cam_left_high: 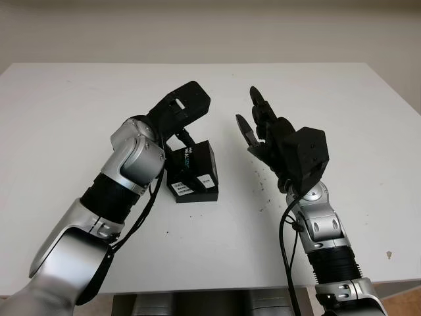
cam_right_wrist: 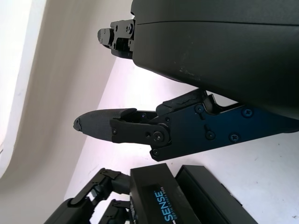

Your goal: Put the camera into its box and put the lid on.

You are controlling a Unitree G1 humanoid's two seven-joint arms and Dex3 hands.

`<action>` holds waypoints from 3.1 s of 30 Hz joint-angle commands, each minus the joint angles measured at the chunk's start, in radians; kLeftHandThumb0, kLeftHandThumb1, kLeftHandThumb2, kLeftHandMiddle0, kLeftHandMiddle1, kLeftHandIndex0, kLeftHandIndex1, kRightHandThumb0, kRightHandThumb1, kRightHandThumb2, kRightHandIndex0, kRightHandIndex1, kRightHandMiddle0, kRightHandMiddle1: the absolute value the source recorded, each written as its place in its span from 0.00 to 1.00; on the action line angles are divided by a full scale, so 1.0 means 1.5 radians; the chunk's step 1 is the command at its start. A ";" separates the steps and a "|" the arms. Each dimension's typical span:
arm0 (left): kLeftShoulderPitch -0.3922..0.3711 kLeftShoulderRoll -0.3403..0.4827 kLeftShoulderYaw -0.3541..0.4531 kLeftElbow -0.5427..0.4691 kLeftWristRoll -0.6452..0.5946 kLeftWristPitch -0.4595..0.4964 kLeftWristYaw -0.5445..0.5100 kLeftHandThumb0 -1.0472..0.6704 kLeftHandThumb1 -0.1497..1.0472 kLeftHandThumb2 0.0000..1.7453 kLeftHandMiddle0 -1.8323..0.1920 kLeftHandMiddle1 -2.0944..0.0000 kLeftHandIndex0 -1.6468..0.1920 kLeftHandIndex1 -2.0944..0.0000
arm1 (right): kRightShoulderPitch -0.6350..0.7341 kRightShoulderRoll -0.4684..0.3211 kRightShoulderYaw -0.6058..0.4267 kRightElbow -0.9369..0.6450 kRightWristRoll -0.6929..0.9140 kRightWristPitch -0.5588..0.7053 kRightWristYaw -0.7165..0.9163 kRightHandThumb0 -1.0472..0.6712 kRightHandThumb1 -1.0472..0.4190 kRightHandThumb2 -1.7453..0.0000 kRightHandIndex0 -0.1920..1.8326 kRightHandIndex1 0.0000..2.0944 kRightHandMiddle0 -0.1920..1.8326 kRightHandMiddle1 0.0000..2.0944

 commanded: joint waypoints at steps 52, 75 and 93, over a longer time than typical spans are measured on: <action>-0.012 0.001 -0.122 0.051 -0.019 -0.154 0.000 0.36 1.00 0.26 0.97 0.54 1.00 0.56 | 0.006 0.013 -0.003 -0.003 -0.005 -0.017 -0.006 0.19 0.00 0.76 0.07 0.03 0.09 0.03; -0.006 0.029 -0.180 0.026 0.094 -0.295 -0.129 0.13 1.00 0.34 1.00 1.00 1.00 1.00 | 0.007 0.013 -0.003 0.010 -0.007 -0.035 -0.007 0.19 0.00 0.75 0.08 0.03 0.09 0.03; 0.039 0.060 -0.015 -0.194 -0.038 -0.316 -0.160 0.13 1.00 0.38 1.00 1.00 1.00 1.00 | 0.012 0.002 -0.014 -0.015 0.001 -0.001 0.007 0.20 0.00 0.75 0.06 0.02 0.08 0.02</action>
